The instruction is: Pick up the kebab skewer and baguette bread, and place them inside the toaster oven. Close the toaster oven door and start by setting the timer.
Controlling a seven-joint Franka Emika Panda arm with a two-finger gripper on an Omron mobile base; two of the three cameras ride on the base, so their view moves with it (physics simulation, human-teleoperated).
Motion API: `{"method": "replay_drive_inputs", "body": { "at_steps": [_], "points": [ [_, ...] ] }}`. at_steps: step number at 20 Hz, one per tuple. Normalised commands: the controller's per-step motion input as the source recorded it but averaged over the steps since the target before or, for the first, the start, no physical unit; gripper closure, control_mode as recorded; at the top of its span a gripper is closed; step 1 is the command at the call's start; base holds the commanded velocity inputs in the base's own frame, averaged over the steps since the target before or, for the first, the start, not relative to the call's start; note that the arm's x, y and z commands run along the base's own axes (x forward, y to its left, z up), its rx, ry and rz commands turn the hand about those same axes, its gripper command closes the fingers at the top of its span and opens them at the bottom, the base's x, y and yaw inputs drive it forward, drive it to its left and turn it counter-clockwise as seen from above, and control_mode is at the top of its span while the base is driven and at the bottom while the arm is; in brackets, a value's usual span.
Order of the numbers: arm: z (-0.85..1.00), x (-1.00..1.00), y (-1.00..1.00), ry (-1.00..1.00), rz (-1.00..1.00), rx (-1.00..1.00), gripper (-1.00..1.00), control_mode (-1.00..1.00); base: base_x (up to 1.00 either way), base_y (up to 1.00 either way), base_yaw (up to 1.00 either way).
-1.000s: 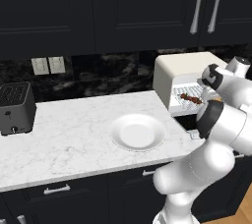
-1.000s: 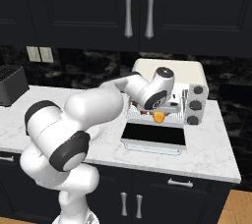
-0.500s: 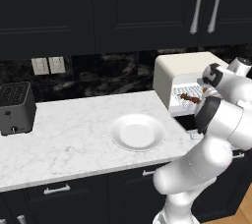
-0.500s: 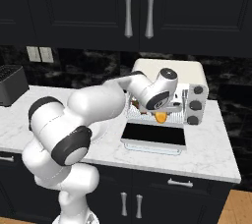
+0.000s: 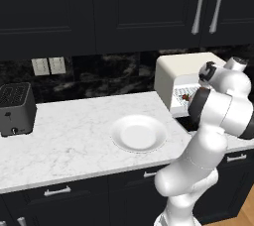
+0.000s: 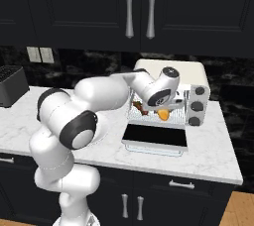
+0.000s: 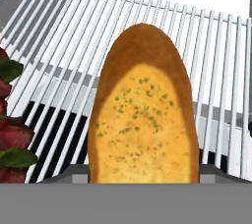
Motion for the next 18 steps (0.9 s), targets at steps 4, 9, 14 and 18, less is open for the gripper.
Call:
{"method": "replay_drive_inputs", "body": {
  "at_steps": [4, 9, 14, 18],
  "points": [
    [-0.08, 0.04, -0.09, 0.00, 0.08, 0.00, 1.00, -1.00, 0.00, 0.00, 0.00],
    [-0.01, 0.12, 0.00, 0.00, 0.08, 0.00, 1.00, -1.00, 0.00, 0.00, 0.00],
    [-0.15, 0.00, 0.00, 0.00, 0.08, 0.00, 1.00, -1.00, 0.00, 0.00, 0.00],
    [-0.16, 0.00, 0.00, 0.00, 0.07, 0.00, 1.00, -1.00, 0.00, 0.00, 0.00]
  ]
}}
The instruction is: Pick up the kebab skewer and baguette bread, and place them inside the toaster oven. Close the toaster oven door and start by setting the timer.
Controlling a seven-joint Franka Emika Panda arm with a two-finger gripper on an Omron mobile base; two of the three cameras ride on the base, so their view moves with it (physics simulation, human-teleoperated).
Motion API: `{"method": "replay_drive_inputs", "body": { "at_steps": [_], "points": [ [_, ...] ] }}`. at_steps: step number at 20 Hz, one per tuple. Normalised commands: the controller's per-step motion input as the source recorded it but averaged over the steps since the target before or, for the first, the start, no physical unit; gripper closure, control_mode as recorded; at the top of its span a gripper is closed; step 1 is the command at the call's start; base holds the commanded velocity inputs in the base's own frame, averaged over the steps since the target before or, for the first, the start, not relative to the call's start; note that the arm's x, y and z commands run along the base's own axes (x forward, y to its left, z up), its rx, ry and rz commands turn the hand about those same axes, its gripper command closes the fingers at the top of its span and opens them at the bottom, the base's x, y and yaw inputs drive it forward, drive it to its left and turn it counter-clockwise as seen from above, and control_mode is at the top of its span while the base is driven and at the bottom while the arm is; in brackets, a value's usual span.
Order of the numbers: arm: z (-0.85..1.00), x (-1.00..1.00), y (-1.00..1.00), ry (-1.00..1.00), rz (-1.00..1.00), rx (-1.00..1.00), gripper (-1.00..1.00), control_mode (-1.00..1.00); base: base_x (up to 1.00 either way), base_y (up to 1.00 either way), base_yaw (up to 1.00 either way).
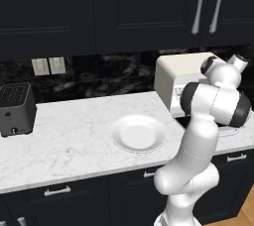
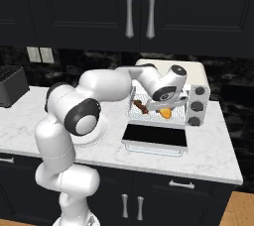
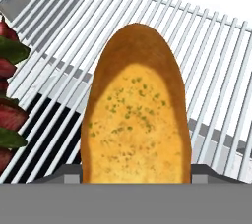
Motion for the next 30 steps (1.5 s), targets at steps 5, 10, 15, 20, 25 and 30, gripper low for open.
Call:
{"method": "replay_drive_inputs", "body": {
  "at_steps": [5, 10, 15, 20, 25, 30],
  "points": [
    [-0.09, -0.05, 0.00, 0.00, 0.05, 0.00, 1.00, -1.00, 0.00, 0.00, 0.00],
    [0.00, -0.09, 0.00, 0.00, 0.00, 0.00, -1.00, -1.00, 0.00, 0.00, 0.00],
    [0.00, -0.02, 0.00, -0.01, 0.00, 0.00, -1.00, -1.00, 0.00, 0.00, 0.00],
    [0.06, 0.00, 0.00, -0.01, 0.00, 0.00, -1.00, -1.00, 0.00, 0.00, 0.00],
    [0.30, -0.16, -0.12, -0.02, 0.00, 0.00, -1.00, -1.00, 0.00, 0.00, 0.00],
    [0.46, -0.65, -0.13, -0.03, -0.01, 0.00, -1.00, -1.00, 0.00, 0.00, 0.00]
  ]
}}
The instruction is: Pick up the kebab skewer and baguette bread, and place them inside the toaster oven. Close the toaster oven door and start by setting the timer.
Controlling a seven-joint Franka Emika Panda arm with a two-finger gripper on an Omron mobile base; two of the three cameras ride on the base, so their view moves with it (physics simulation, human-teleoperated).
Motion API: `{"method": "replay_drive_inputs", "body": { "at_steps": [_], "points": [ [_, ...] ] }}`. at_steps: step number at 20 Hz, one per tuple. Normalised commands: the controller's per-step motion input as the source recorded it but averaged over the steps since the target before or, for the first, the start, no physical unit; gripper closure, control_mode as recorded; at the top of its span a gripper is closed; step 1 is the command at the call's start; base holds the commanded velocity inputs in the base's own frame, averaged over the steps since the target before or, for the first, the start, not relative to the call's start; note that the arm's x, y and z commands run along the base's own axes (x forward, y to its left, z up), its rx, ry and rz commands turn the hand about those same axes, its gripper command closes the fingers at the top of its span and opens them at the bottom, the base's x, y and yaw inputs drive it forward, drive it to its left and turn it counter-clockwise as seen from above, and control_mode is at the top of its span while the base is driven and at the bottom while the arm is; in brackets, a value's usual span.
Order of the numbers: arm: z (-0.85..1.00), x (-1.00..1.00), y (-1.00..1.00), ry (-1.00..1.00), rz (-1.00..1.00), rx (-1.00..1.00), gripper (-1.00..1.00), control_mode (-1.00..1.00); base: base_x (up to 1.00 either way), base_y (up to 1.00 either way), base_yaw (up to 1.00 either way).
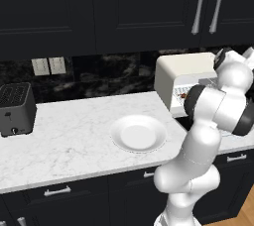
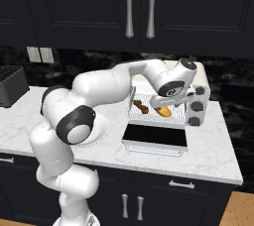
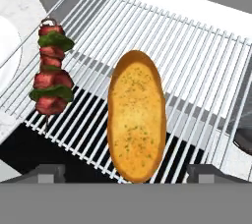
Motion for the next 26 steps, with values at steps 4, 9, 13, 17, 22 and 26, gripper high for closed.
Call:
{"method": "replay_drive_inputs", "body": {
  "at_steps": [4, 9, 13, 17, 22, 26],
  "points": [
    [0.03, -0.90, 0.02, 0.04, -0.25, 0.00, -1.00, -1.00, 0.00, 0.00, 0.00],
    [-0.34, -0.13, 0.46, 0.21, -0.39, 0.01, -1.00, -1.00, 0.00, 0.00, 0.00],
    [-0.41, -0.07, 0.39, 0.17, -0.33, 0.00, -1.00, -1.00, 0.00, 0.00, 0.00],
    [-0.36, -0.10, 0.03, 0.16, -0.25, 0.00, -1.00, -1.00, 0.00, 0.00, 0.00],
    [-0.25, -0.45, -0.08, 0.01, -0.10, 0.00, -1.00, -1.00, 0.00, 0.00, 0.00],
    [-0.40, -0.01, 0.00, -0.02, -0.13, 0.00, -1.00, -1.00, 0.00, 0.00, 0.00]
  ]
}}
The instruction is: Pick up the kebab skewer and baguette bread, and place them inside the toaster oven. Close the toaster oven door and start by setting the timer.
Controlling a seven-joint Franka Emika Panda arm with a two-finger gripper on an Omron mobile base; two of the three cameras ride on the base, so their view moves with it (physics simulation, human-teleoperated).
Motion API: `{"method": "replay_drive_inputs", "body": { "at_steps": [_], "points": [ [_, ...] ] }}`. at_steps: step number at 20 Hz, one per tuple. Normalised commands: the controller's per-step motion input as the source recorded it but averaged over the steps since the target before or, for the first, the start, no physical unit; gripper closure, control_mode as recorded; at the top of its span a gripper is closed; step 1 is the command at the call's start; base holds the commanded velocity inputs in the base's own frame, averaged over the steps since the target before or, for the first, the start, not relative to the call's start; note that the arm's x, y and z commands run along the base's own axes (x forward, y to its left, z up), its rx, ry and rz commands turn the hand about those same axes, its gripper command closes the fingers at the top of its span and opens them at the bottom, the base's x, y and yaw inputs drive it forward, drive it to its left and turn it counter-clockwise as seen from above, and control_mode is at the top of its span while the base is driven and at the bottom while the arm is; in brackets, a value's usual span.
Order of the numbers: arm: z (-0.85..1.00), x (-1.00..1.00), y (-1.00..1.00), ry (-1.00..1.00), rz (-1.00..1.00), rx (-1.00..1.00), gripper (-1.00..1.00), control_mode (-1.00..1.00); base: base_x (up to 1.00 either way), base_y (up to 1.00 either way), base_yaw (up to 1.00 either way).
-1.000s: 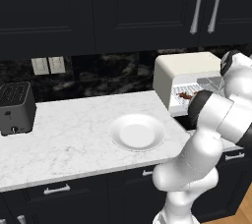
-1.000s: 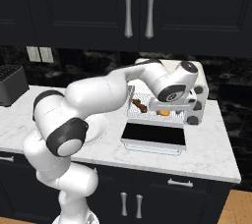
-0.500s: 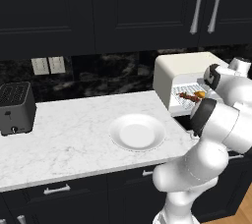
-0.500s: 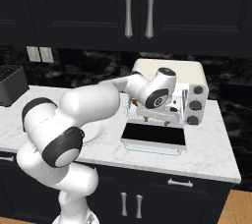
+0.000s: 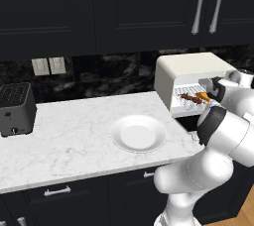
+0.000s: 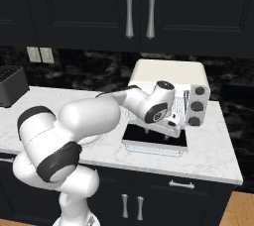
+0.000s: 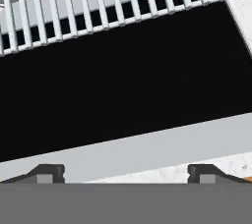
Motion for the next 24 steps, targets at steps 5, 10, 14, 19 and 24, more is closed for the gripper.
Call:
{"method": "replay_drive_inputs", "body": {
  "at_steps": [5, 10, 14, 19, 24],
  "points": [
    [-0.36, 0.14, 0.00, -0.02, -0.08, 0.00, -1.00, -1.00, 0.00, 0.00, 0.00],
    [-0.22, 0.11, 0.00, -0.11, 0.00, 0.00, -1.00, -1.00, 0.00, 0.00, 0.00],
    [-0.08, 0.29, 0.00, -0.12, 0.00, 0.00, -1.00, -1.00, 0.00, 0.00, 0.00],
    [-0.02, 0.36, 0.00, -0.09, 0.00, 0.00, -1.00, -1.00, 0.00, 0.00, 0.00],
    [0.00, 0.24, -0.04, -0.03, 0.00, 0.00, -1.00, -1.00, 0.00, 0.00, 0.00]
  ]
}}
